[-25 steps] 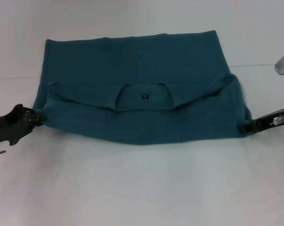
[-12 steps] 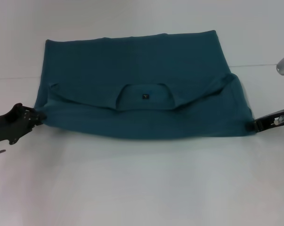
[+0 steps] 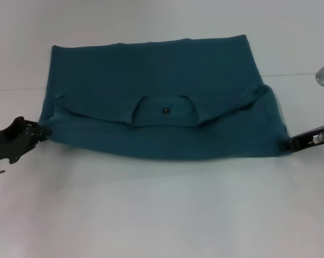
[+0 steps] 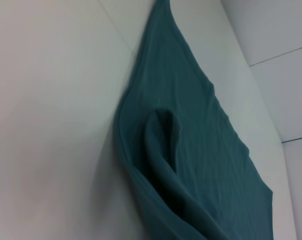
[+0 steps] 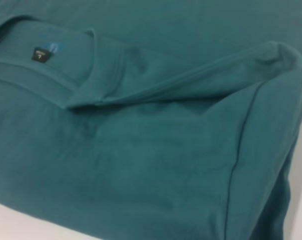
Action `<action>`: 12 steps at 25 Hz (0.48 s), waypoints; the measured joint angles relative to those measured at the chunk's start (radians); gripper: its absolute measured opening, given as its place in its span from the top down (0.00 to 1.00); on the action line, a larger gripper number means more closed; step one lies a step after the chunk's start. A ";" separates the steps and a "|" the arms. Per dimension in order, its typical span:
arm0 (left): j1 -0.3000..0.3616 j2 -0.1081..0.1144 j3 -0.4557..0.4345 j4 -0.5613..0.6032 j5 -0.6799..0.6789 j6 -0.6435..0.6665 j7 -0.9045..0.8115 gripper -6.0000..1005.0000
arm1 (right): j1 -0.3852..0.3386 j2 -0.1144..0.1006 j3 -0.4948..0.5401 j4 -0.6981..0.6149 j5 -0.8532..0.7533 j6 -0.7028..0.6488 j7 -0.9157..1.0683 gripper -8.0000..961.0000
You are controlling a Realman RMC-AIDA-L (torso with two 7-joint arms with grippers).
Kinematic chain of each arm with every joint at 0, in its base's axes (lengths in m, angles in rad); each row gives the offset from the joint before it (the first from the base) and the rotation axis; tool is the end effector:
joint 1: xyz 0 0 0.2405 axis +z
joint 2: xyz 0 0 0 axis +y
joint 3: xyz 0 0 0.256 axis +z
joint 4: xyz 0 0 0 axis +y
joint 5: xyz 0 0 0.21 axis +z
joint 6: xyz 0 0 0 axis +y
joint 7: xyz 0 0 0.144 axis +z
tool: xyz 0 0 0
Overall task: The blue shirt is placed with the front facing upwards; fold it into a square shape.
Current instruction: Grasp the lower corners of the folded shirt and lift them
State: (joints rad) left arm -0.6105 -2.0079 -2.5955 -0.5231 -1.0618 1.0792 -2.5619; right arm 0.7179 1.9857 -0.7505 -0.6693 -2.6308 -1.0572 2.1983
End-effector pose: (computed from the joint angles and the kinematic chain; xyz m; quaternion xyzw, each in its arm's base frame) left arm -0.3173 0.3917 0.0310 -0.5672 -0.7377 -0.3068 0.2001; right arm 0.3128 0.4127 0.0421 -0.8328 0.4577 -0.0492 0.3076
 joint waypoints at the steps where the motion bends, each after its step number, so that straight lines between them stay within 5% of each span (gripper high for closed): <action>1: 0.002 0.000 0.000 0.000 -0.005 0.000 0.011 0.89 | -0.002 0.003 0.000 -0.009 0.000 -0.010 -0.002 0.92; 12: 0.033 -0.010 -0.001 0.001 -0.049 0.029 0.130 0.89 | -0.099 0.078 0.001 -0.271 0.002 -0.140 -0.033 0.92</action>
State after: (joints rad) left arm -0.5776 -2.0183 -2.5968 -0.5218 -1.1109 1.1079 -2.4316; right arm 0.6193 2.0641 -0.7493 -0.9399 -2.6290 -1.1967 2.1649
